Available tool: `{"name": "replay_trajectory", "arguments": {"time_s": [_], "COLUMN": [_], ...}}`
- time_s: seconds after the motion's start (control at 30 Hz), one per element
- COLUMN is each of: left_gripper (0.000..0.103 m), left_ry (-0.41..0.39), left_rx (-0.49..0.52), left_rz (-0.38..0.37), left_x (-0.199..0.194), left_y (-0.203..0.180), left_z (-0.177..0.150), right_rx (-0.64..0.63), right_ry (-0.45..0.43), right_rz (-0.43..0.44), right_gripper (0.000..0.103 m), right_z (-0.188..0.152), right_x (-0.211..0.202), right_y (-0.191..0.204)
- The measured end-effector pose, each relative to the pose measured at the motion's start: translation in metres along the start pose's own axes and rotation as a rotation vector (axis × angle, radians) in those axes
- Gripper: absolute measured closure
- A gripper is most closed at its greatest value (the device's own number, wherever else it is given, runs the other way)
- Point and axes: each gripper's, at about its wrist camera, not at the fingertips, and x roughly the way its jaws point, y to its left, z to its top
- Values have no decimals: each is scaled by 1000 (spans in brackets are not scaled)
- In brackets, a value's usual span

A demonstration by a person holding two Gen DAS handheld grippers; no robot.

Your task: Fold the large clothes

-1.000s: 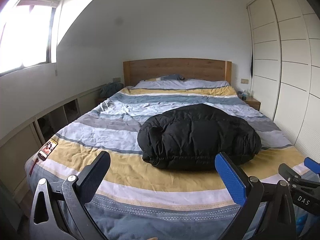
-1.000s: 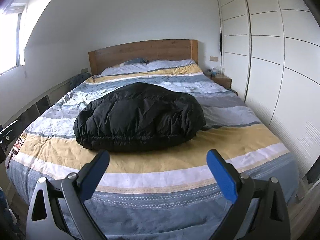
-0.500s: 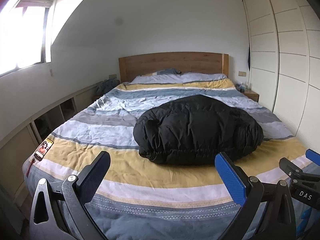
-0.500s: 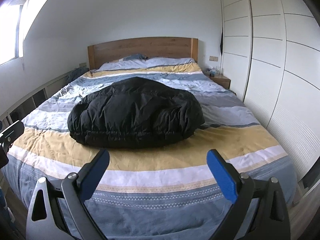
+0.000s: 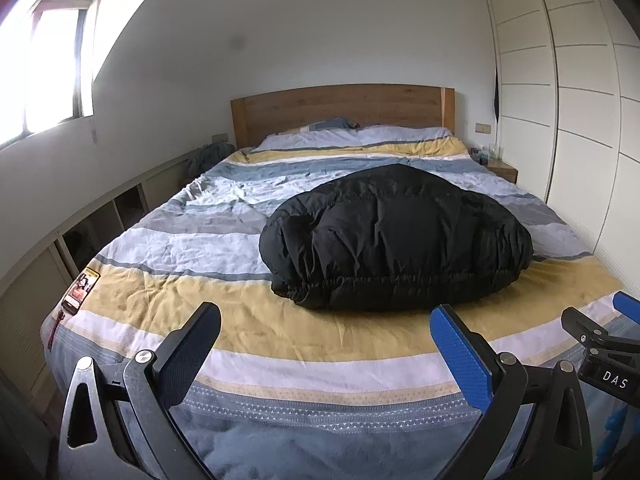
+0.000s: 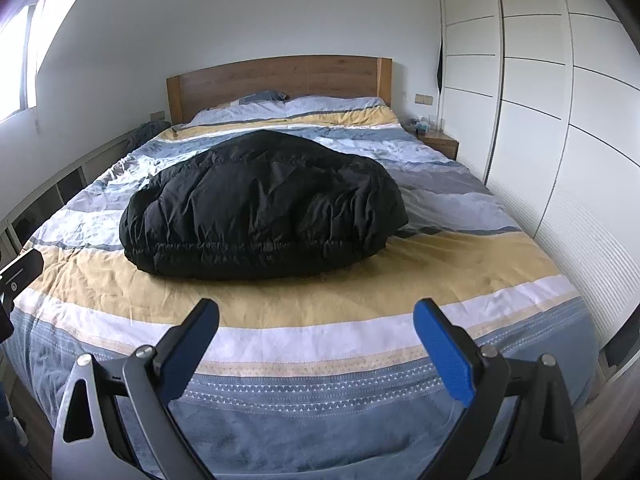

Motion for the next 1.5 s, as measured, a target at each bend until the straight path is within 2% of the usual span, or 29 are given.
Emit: {"name": "replay_trajectory", "arguments": {"time_s": [1.5], "left_gripper": [0], "left_ry": [58], "left_rx": [25], "left_rz": [-23], "left_x": [16], "left_y": [0], "left_z": [-19], "right_rx": [32], "right_ry": [66], "right_rz": [-21], "right_gripper": [5], "right_z": [-17], "right_x": [17], "right_y": [-23]}}
